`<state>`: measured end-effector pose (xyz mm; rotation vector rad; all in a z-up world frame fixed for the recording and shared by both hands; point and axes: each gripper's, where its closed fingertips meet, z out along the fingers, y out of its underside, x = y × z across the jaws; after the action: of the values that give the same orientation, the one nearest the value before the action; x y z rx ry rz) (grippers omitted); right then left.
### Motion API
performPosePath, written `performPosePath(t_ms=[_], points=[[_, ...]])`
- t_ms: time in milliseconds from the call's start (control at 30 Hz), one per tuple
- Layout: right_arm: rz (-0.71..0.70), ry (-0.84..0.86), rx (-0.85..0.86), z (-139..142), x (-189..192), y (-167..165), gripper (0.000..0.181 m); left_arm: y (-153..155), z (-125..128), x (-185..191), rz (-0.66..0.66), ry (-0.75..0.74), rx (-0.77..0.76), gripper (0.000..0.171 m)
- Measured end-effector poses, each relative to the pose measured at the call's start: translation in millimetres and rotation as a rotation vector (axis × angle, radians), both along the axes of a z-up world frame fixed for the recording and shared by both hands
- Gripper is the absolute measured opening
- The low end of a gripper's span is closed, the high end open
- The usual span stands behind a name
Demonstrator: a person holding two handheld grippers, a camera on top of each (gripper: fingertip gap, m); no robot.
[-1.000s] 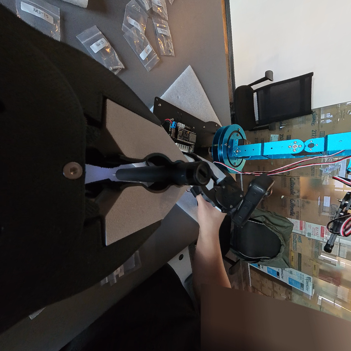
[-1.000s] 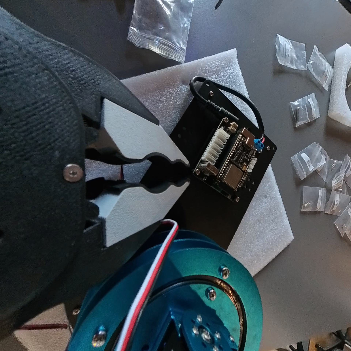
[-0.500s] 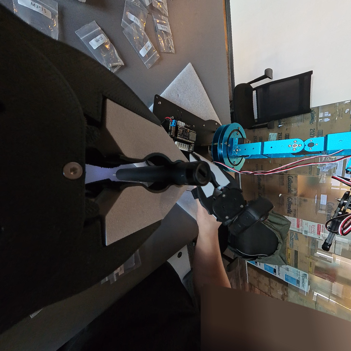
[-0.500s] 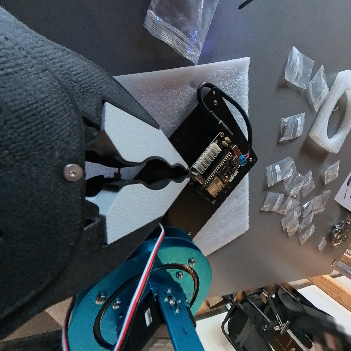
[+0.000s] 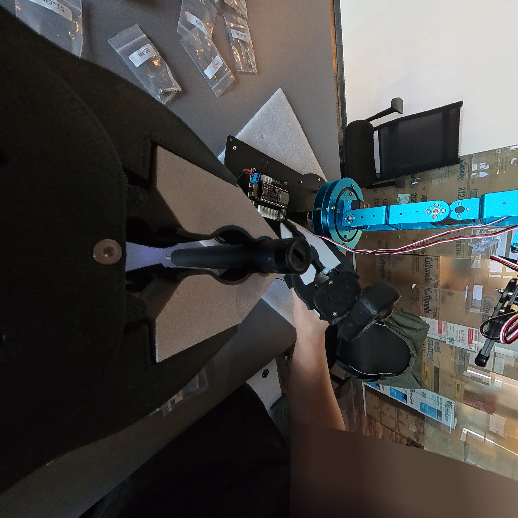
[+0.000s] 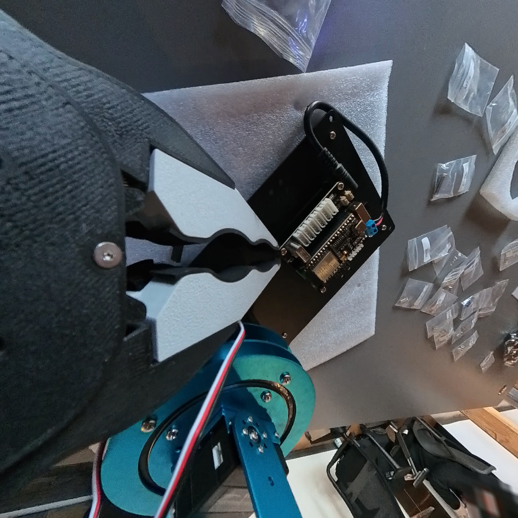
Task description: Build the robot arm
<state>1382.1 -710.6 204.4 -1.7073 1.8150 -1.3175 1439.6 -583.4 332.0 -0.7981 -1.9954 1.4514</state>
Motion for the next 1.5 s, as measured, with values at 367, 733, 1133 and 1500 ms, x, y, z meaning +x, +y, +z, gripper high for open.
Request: performPosePath(t_ms=[367,733,1133,1500], points=[[0.006,0.009,0.015,-4,0,1,0.001,2,-1,2,0.006,0.001,0.001,0.008],[-0.006,0.003,0.052,-3,-7,6,0.008,-6,16,-1,-0.009,0.051,-0.02,0.008],[0.076,-0.23,0.104,60,-27,41,0.02,-74,67,-60,-0.13,0.131,-0.116,0.008],[0.141,-0.391,0.22,95,-6,39,0.035,-105,52,-97,-0.267,0.152,-0.036,0.008]])
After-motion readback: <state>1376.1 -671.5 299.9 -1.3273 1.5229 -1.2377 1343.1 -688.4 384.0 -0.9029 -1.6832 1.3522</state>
